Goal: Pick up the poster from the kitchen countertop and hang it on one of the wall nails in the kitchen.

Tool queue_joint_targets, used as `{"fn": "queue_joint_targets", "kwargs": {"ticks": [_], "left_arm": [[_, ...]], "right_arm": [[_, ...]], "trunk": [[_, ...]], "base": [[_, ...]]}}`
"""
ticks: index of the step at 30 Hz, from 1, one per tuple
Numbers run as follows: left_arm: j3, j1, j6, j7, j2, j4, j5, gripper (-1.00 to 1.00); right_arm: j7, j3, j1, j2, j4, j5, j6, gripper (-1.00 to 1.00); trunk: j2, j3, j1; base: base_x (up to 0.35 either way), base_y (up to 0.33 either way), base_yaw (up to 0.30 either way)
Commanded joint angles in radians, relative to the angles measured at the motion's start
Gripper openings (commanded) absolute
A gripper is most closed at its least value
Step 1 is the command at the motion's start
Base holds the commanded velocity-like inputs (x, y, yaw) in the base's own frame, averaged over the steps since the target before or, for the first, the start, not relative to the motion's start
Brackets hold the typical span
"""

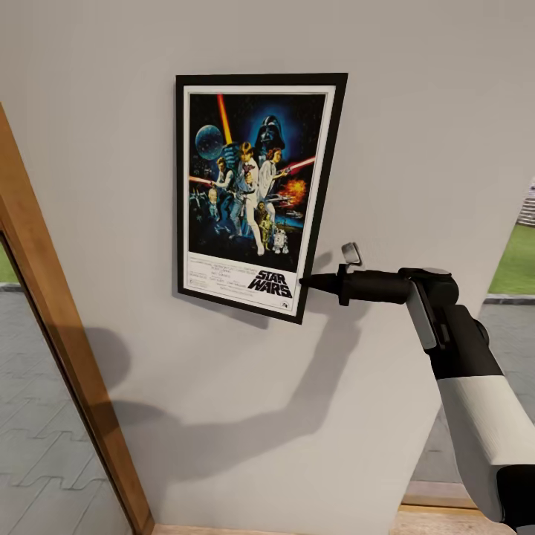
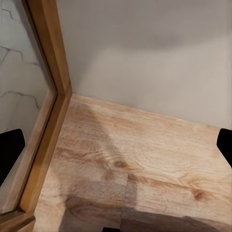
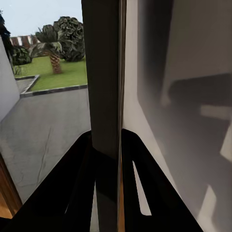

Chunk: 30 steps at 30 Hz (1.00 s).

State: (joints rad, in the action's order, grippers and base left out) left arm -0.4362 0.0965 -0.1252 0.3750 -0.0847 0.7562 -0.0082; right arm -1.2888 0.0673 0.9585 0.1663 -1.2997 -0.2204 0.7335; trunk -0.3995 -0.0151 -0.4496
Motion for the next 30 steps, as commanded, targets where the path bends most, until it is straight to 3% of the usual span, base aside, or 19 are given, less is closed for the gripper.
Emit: {"fn": "queue_joint_targets", "kwargs": {"ticks": [1,30], "left_arm": [[-0.003,0.0,-0.002,0.005,0.0,0.0,-0.001,1.0],[-0.003,0.0,-0.001,0.005,0.0,0.0,-0.001,1.0]], "right_arm": [[0.0,0.002,0.0,0.001,0.0,-0.008,0.01,-1.0],[0.0,0.002,0.0,0.001,0.0,-0.008,0.01,-1.0]], "trunk": [[-0.001,0.0,0.0],[-0.001,0.0,0.0]], "base": [[0.0,0.0,0.0],[0.0,0.01,0.0]]}}
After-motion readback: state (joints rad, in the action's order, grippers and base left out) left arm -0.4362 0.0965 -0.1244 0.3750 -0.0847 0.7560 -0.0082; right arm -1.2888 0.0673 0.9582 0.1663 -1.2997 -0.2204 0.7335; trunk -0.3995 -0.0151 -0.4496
